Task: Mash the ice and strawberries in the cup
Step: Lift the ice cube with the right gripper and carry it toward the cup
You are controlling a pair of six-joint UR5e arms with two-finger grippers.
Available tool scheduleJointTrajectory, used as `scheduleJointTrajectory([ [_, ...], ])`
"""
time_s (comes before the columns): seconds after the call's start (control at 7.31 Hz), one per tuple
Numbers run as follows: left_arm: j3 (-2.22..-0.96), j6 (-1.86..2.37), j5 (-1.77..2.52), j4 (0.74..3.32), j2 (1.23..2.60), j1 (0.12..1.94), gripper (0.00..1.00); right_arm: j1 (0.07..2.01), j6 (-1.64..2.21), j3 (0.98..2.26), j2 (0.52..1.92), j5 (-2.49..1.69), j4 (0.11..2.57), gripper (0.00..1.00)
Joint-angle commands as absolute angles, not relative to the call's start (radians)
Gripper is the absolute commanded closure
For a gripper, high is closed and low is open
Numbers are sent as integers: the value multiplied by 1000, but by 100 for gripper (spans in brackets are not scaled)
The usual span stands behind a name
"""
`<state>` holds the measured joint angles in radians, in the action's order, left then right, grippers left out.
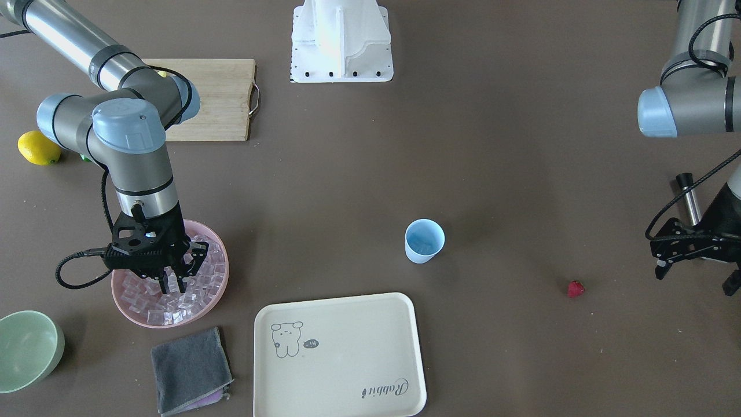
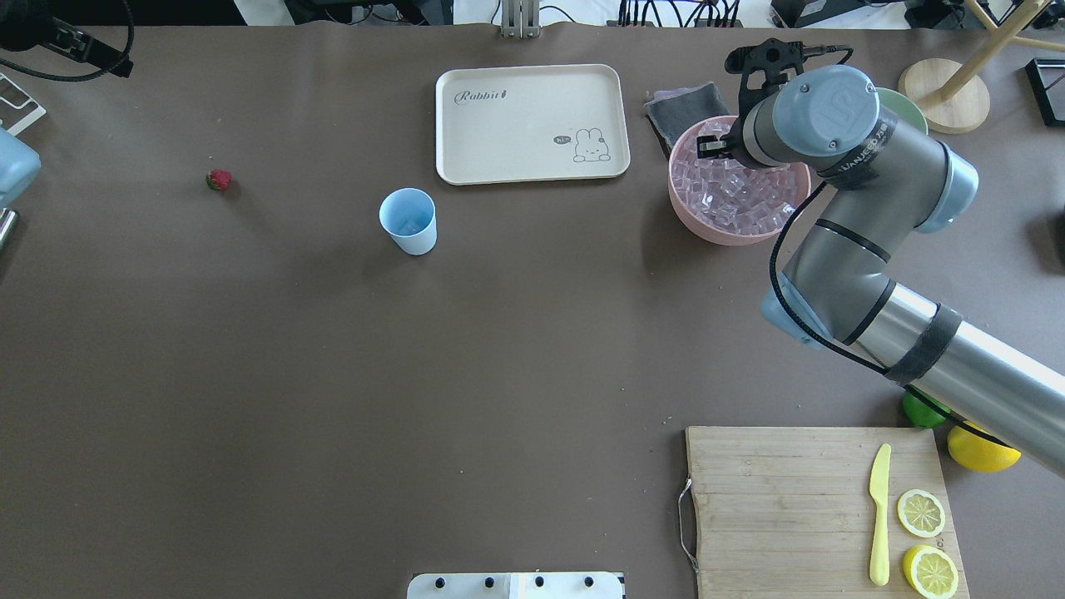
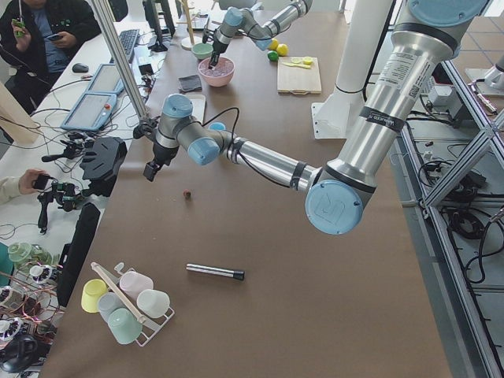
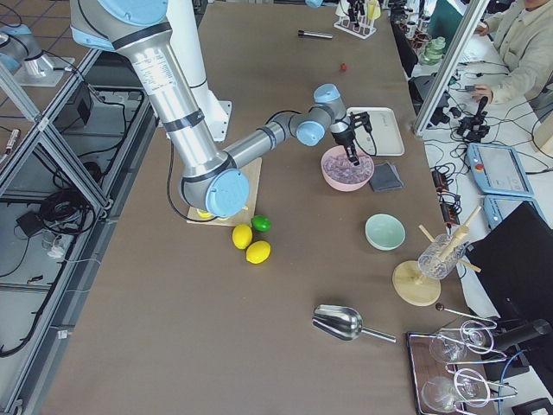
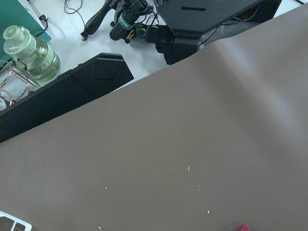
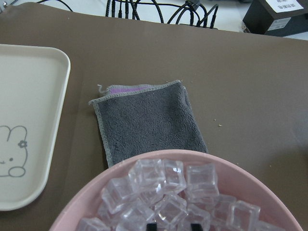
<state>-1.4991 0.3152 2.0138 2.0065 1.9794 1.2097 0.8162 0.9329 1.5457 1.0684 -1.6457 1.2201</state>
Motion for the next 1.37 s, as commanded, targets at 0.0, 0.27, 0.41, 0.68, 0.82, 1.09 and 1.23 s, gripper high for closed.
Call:
scheduleJointTrajectory([
  [0.0,-1503,316,2014,2006,1980,1209,2,857,933,1562,1045,-1690,1215,100],
  [0.27,-1506,319,2014,2006,1982,1209,2,856,948,1556,913,-1684,1223,100],
  [0.41,-1508,321,2016,2009,1983,1209,2,856,950,1551,861,-1681,1220,100],
  [0.68,-1512,322,2022,2008,1985,1209,2,845,948,1511,766,-1678,1213,100],
  [0.82,-1511,322,2020,2005,1986,1209,2,819,946,1479,703,-1661,1213,100],
  [1.09,-1482,322,2016,1993,2025,1206,2,761,945,1445,632,-1615,1210,100],
  [1.23,-1470,322,2016,1994,2034,1203,2,723,945,1413,596,-1582,1210,100],
])
